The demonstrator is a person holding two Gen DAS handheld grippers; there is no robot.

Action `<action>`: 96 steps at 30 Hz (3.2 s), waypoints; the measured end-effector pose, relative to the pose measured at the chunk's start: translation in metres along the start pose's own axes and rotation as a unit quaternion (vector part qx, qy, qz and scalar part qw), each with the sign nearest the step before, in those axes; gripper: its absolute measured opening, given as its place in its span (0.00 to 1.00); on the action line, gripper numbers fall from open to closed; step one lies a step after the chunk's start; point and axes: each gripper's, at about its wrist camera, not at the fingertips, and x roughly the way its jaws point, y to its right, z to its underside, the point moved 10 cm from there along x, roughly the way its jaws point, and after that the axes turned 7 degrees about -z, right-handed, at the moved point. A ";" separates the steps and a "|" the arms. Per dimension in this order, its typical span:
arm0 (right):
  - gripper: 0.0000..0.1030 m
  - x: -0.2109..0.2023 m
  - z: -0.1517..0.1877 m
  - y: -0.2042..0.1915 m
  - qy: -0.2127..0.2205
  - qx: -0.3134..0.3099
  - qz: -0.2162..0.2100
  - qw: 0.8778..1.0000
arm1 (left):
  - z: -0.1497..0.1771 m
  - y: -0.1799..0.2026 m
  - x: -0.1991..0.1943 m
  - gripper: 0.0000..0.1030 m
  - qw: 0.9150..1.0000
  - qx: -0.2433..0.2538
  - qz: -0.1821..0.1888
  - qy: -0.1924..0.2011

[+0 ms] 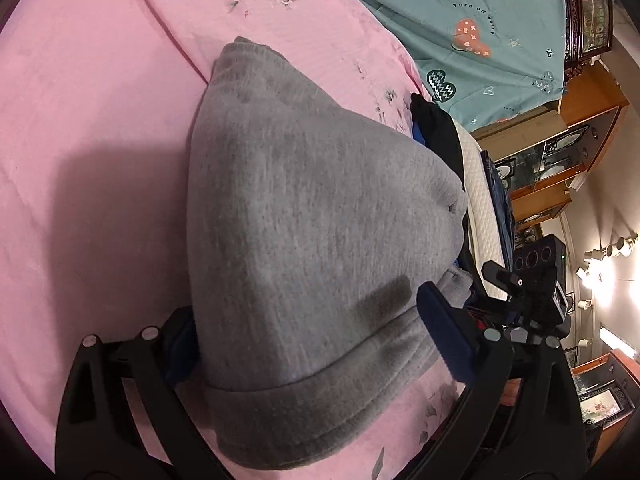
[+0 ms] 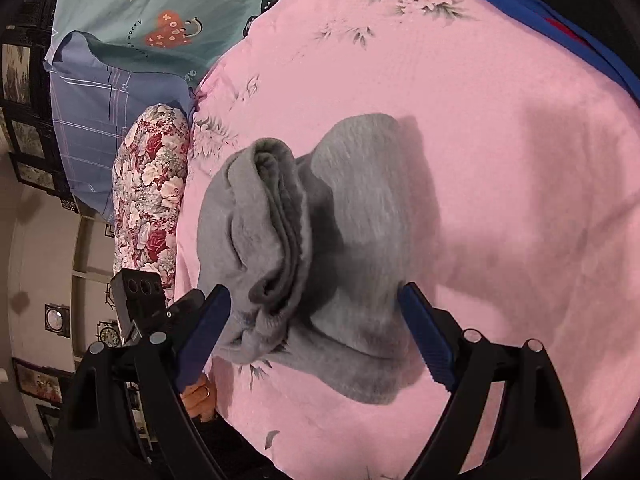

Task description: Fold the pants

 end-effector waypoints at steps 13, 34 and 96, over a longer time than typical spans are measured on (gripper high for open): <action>0.85 0.022 -0.006 -0.023 0.022 -0.137 0.163 0.977 | 0.000 0.001 0.000 0.96 1.000 0.011 -0.004 0.008; 0.91 0.054 0.004 0.014 -0.050 -0.021 0.004 0.999 | -0.010 0.004 0.013 0.89 0.998 -0.048 -0.002 -0.046; 0.99 -0.037 -0.130 -0.094 0.281 -0.260 0.167 0.909 | -0.144 0.106 -0.098 0.98 0.873 0.153 -0.344 0.312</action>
